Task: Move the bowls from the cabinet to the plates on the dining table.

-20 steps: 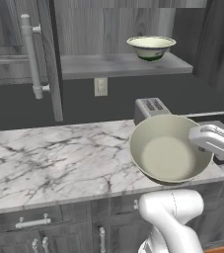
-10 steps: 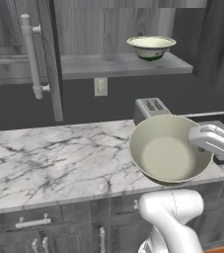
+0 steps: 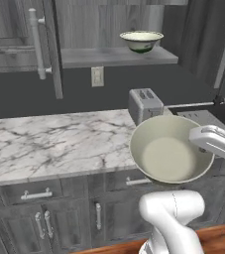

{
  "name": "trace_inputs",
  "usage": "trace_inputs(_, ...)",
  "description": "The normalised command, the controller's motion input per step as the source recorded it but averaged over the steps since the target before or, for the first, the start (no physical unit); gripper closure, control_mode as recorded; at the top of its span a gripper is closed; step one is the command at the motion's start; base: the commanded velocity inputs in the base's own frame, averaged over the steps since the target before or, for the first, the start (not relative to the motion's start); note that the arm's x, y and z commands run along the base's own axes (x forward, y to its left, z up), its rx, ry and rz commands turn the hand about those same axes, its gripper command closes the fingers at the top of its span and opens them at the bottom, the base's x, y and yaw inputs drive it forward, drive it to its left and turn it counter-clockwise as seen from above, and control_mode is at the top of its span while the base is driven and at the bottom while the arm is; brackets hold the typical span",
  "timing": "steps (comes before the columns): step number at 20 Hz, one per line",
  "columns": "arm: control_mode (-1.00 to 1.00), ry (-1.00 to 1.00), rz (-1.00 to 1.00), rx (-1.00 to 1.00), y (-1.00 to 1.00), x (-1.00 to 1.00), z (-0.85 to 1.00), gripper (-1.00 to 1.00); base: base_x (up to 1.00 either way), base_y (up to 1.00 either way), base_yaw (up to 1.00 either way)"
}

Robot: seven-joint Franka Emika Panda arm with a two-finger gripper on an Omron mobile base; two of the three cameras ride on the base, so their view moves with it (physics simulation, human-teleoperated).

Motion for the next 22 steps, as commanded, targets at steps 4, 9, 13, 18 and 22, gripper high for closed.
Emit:
trace_inputs(4,1.00,0.00,0.00,0.00,0.00,0.00,0.00,1.00,-0.11,0.00,0.00)
trace_inputs(9,1.00,0.00,0.00,0.00,0.00,0.00,0.00,1.00,-0.06,-0.11,-0.11)
trace_inputs(13,1.00,0.00,0.00,0.00,0.00,0.00,0.00,1.00,-0.12,-0.27,-0.32)
trace_inputs(18,1.00,0.00,0.00,0.00,0.00,0.00,0.00,1.00,-0.09,-0.21,-0.35)
trace_inputs(22,1.00,0.00,0.00,0.00,0.00,0.00,0.00,1.00,-0.08,-0.16,-0.38)
